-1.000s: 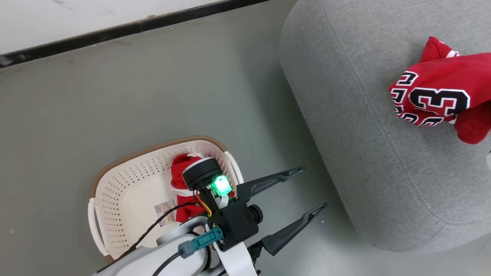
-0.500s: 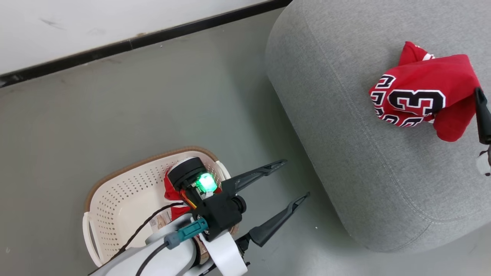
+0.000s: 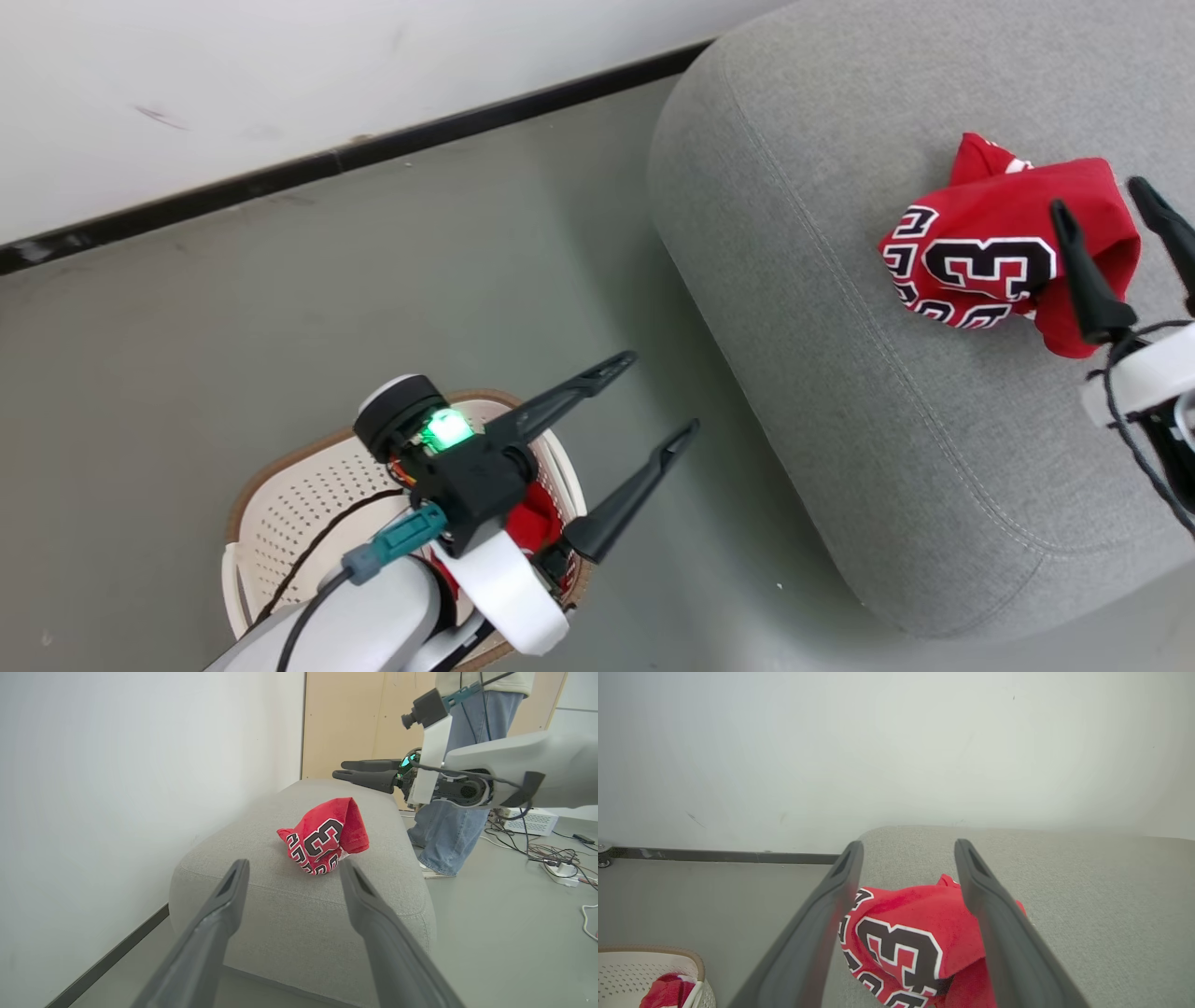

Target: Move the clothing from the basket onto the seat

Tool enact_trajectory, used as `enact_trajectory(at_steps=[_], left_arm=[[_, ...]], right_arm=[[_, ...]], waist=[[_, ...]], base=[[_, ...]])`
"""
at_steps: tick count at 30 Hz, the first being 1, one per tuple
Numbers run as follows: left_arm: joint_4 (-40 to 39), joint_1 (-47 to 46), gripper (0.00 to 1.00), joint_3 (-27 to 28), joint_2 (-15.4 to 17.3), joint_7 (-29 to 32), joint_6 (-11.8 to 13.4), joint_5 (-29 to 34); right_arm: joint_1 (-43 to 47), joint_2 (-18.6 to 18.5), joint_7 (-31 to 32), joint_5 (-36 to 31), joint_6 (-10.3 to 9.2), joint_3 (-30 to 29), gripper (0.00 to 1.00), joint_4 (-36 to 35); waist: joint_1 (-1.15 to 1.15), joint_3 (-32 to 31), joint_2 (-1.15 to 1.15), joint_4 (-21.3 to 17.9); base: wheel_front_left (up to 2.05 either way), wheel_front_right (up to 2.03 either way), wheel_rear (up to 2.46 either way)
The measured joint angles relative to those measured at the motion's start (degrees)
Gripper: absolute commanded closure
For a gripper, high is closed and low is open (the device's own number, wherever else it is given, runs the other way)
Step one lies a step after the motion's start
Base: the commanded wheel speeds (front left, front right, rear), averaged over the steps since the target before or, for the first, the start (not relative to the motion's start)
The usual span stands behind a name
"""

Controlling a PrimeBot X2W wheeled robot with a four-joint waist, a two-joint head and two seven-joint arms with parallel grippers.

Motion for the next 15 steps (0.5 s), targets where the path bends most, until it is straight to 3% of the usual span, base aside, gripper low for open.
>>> enact_trajectory(at_steps=[15], left_arm=[[0.4, 8.6, 0.0, 11.3, 1.3, 0.0, 5.7, -0.6]], right_arm=[[-2.7, 6.0, -0.2, -0.8, 0.0, 2.2, 0.0, -3.9]], waist=[[0.0, -4.7, 0.0, 4.5]], base=[[0.0, 0.0, 0.0]])
